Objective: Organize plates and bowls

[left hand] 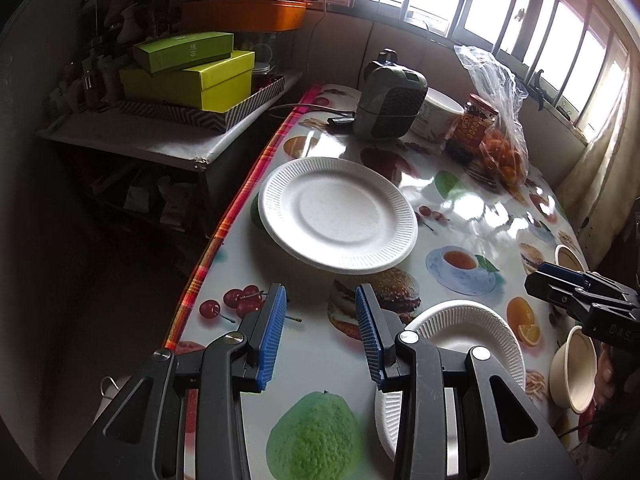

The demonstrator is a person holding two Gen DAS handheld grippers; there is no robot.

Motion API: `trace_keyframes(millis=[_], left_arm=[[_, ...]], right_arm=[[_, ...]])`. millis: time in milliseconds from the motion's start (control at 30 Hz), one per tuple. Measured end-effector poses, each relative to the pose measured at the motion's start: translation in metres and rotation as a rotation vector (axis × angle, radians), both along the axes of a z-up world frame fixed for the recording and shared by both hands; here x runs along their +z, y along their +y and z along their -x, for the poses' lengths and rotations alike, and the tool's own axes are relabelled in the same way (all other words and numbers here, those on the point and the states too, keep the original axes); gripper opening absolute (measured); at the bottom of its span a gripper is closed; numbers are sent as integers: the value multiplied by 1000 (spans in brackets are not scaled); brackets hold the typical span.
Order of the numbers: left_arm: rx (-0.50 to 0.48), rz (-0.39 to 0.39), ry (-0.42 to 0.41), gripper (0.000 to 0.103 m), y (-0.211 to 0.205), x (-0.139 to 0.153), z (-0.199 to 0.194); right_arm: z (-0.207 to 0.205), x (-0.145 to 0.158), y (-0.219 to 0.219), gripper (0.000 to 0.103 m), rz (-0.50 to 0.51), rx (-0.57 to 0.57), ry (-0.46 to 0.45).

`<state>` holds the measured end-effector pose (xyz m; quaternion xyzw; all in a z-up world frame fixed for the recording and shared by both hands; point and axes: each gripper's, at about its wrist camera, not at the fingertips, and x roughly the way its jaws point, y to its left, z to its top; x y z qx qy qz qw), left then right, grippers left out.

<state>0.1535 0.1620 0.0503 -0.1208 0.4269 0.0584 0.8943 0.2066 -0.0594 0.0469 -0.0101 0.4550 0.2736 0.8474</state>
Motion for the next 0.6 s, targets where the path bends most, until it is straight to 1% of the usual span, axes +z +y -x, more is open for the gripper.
trace_keyframes(millis=[133, 233, 333, 433, 500, 600], left_arm=[[9, 24, 0, 38, 14, -1, -9], [26, 21, 10, 38, 25, -4, -17], [39, 46, 13, 38, 37, -7, -27], [46, 83, 7, 38, 48, -9, -36], [51, 89, 2, 38, 54, -11, -42], [49, 109, -11, 38, 60, -13, -50]], right_arm=[[-14, -5, 11, 54, 8, 4, 13], [-26, -8, 21, 54, 10, 14, 13], [-39, -9, 33, 54, 22, 29, 10], [-53, -11, 41, 54, 4, 37, 14], [-63, -13, 43, 54, -16, 36, 22], [-75, -18, 48, 54, -19, 26, 20]])
